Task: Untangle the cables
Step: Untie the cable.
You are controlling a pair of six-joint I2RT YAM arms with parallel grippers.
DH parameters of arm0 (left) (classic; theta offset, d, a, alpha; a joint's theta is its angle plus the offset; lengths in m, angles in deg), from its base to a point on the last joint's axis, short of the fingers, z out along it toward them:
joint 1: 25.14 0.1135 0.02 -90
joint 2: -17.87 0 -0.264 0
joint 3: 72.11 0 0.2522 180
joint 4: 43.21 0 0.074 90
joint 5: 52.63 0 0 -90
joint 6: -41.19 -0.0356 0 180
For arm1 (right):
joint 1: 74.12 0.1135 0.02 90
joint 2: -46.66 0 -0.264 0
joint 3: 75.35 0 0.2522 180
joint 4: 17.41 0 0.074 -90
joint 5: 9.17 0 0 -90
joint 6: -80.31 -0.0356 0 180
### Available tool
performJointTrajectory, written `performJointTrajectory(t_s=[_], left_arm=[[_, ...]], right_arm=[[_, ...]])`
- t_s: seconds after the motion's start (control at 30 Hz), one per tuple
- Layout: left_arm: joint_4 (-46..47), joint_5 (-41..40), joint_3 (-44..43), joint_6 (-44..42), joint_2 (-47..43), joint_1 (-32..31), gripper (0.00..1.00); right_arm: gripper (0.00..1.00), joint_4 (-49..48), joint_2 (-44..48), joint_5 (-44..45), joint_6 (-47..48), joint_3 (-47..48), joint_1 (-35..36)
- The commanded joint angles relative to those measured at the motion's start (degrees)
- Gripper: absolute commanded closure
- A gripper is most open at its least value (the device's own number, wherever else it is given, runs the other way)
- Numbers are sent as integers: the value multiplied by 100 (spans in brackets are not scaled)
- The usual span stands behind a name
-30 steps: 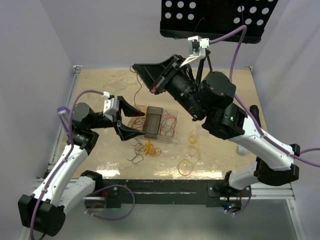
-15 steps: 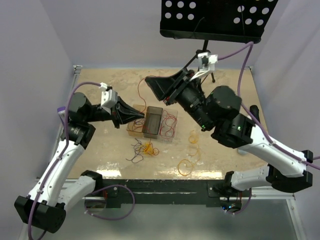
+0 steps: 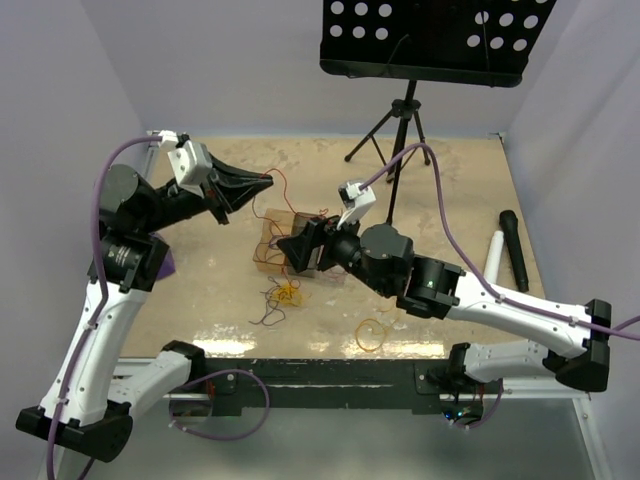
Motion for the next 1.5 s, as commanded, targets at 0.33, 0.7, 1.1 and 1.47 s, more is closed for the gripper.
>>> performJointTrajectory(t_s=[0.33,0.7,1.1,1.47], left_arm=[[-489,-421,-862,204,-56,39,100],[-1096,-464,-2101,72,23,39,100],[-1175,-605,-3086,300,207,39,100],[-1157,-500,-3149,503,313,39,100]], right_arm=[[30,-1291,-1635,649,302,13,659],[55,-1589,-1865,1028,-269,-636,729],[57,-1923,-2128,844,-560,-1067,729],[42,-2327,-2567,879,-454,-602,887]])
